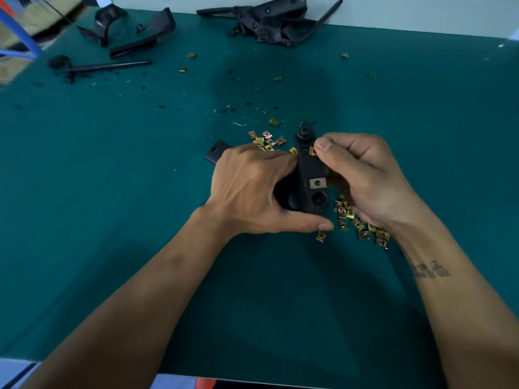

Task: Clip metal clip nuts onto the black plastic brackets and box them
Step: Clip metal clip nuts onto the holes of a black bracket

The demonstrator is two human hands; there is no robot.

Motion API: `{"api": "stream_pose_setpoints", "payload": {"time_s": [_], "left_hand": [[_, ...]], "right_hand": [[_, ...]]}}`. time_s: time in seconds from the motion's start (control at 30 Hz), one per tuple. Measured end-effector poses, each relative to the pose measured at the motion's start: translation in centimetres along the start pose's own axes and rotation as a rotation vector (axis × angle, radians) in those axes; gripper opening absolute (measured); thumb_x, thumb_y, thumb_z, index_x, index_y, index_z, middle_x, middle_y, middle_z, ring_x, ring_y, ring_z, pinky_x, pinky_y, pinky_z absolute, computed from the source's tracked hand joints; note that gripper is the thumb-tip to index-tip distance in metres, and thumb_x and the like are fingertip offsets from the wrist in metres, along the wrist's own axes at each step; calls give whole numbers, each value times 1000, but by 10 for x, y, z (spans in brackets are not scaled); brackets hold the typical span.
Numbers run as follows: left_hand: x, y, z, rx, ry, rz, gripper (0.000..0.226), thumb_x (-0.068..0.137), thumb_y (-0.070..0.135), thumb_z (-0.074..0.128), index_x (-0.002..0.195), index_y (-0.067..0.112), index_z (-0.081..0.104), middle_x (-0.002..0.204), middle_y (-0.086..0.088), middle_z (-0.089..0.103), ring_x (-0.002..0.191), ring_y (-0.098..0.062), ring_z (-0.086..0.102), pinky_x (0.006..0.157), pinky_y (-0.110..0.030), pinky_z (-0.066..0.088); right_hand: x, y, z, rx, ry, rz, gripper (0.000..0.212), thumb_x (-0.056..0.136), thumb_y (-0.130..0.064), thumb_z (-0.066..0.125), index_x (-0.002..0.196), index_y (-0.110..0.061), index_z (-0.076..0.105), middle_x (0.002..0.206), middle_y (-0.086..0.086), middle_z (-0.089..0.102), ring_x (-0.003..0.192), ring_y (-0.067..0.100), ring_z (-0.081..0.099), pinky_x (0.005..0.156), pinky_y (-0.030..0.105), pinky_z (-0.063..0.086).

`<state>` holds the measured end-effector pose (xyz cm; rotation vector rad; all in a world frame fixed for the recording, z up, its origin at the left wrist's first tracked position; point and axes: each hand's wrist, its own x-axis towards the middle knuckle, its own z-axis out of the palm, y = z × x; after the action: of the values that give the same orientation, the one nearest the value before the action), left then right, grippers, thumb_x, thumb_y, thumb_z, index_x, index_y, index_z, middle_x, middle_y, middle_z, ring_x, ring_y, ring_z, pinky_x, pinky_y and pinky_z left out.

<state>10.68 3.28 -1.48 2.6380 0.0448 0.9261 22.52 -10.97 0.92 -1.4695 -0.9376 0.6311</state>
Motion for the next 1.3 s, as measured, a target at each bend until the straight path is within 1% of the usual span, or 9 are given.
{"api": "stream_pose_setpoints", "payload": {"time_s": [0.23,0.37,0.47,0.57,0.7,0.9,1.07,1.2,1.3], "left_hand": [[1,3,-1,49,-18,10,62,70,76,63,64,14,60,54,8,44,49,-23,36,53,-31,29],[-1,0,-3,22,-100,-29,60,69,72,57,64,12,57,51,5,46,48,-26,40,54,-29,23],[1,1,-1,82,-114,-44,55,69,68,55,74,13,59,59,3,55,53,-31,48,60,-30,26],[6,3,1,118,-116,10,47,67,55,57,88,13,60,69,11,47,57,-26,43,72,-32,27],[5,1,-1,75,-78,12,36,65,45,54,76,11,49,63,9,35,54,-25,26,66,-32,23],[1,0,-4,125,-48,3,34,65,47,55,68,16,41,53,-2,45,49,-31,29,56,-34,29],[1,4,1,135,-42,17,36,66,45,59,68,17,37,51,-4,47,46,-33,35,57,-32,23],[-3,6,5,98,-2,71,36,68,43,70,67,13,51,53,-3,50,47,-34,43,59,-32,31],[-3,12,10,131,21,42,38,71,49,71,69,14,56,54,0,53,47,-30,48,62,-31,34]], "right_hand": [[2,-4,-2,45,25,55,49,102,-24,52,78,19,44,67,32,32,63,46,29,60,59,32],[2,-1,4,175,41,154,37,104,-20,53,72,-10,69,64,10,59,59,22,55,57,33,47],[2,0,7,212,8,223,32,101,-24,57,74,-13,70,65,3,66,56,15,62,50,25,48],[4,0,16,169,96,191,28,91,-25,59,68,-13,68,63,4,63,60,18,58,53,28,45],[7,-1,28,276,214,161,42,92,-21,53,50,-23,57,54,-8,51,53,7,48,51,22,43],[4,-2,32,405,206,266,42,89,-25,55,48,-21,61,51,-6,54,46,9,52,46,21,44],[6,-7,27,434,237,365,61,101,-16,46,41,-22,56,47,-7,50,40,9,46,42,17,38],[8,-10,18,438,256,411,56,96,-12,41,41,-25,40,47,-6,35,37,10,33,38,18,30],[6,-9,10,410,222,384,49,99,-16,50,51,-22,52,53,-2,44,42,12,41,41,22,33]]}}
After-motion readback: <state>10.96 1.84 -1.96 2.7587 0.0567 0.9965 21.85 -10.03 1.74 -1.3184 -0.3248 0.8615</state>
